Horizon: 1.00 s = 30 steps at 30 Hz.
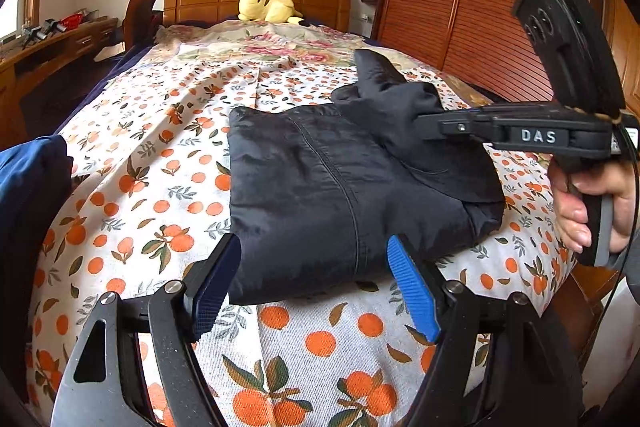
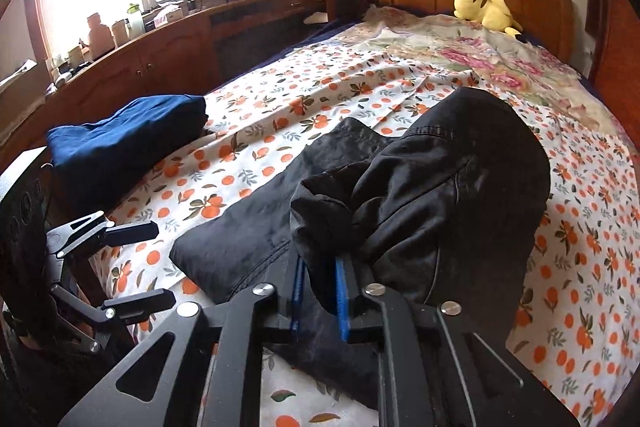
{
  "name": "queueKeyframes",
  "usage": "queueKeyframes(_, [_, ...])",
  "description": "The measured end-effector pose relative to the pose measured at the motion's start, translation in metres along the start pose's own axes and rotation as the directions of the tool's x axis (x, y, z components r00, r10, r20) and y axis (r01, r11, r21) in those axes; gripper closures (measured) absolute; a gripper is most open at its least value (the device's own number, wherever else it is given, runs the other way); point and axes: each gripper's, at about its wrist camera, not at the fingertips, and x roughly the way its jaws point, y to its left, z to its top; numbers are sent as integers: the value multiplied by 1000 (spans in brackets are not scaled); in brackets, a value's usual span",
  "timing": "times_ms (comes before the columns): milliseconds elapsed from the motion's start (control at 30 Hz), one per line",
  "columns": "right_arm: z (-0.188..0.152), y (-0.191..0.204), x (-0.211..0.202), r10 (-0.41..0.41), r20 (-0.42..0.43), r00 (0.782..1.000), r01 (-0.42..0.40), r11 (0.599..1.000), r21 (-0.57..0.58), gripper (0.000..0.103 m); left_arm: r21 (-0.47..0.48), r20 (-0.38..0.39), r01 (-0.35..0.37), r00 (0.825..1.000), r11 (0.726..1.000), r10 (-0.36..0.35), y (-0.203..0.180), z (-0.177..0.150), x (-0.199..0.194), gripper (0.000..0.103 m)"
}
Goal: Fold large clothes
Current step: 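Lift the gripped end with the right tool and fold it over the bundle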
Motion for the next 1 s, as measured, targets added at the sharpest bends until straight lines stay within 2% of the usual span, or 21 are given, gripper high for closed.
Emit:
queueKeyframes(67, [8, 6, -3, -25, 1, 1000, 25, 1000, -18, 67, -1, 4, 1, 1000, 1000, -1, 0, 1, 0, 26])
queueKeyframes(167, [7, 13, -23, -53, 21, 998, 55, 997, -58, 56, 5, 9, 4, 1000, 1000, -4, -3, 2, 0, 26])
queueKeyframes(367, [-14, 9, -56, -62, 68, 996, 66, 996, -61, 53, 21, 22, 7, 1000, 1000, -7, -12, 4, 2, 26])
queueKeyframes(500, [-38, -7, -68, -116, 73, 991, 119, 992, -37, 53, 19, 40, 20, 999, 1000, -21, -19, 11, 3, 26])
queueKeyframes(700, [-69, -37, -67, -182, 26, 983, 182, 983, 18, 53, 27, 63, 39, 997, 999, -40, -37, 27, 12, 26])
queueKeyframes(1000, [-95, -64, -52, -214, 20, 977, 213, 975, 59, 53, 55, 76, 39, 996, 998, -43, -66, 42, 29, 26])
